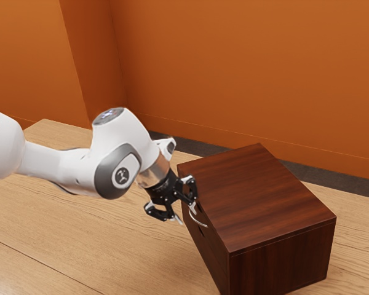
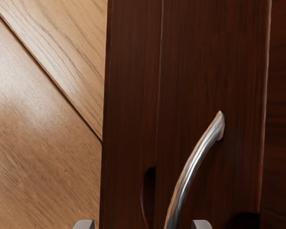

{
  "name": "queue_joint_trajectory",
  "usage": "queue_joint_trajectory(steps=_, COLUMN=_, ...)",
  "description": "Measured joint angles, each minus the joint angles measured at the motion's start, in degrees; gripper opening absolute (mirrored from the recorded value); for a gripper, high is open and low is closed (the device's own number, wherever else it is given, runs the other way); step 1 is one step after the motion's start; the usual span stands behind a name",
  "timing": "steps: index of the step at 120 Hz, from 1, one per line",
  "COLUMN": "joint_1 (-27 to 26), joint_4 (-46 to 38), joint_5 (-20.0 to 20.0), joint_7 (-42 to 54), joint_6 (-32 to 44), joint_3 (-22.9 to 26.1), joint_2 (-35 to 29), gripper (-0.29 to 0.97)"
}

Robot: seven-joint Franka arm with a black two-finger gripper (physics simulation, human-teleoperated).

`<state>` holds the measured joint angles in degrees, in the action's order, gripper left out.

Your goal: Pull the drawer handle with one arm to open the drawer

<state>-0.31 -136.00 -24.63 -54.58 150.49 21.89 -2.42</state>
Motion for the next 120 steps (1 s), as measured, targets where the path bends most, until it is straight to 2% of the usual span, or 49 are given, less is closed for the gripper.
queue_joint_trajectory(steps=49, joint_1=-1.1, joint_4=-0.3, joint_5=0.1, joint_7=2.3, joint_6=1.3, joint_3=0.0, joint_2=0.7, gripper=0.06)
queue_joint_trajectory(steps=120, joint_1=0.2, joint_4=-2.1, joint_5=0.1, joint_7=4.9, joint_6=0.5, joint_3=-0.1, joint_2=-1.0, gripper=0.00)
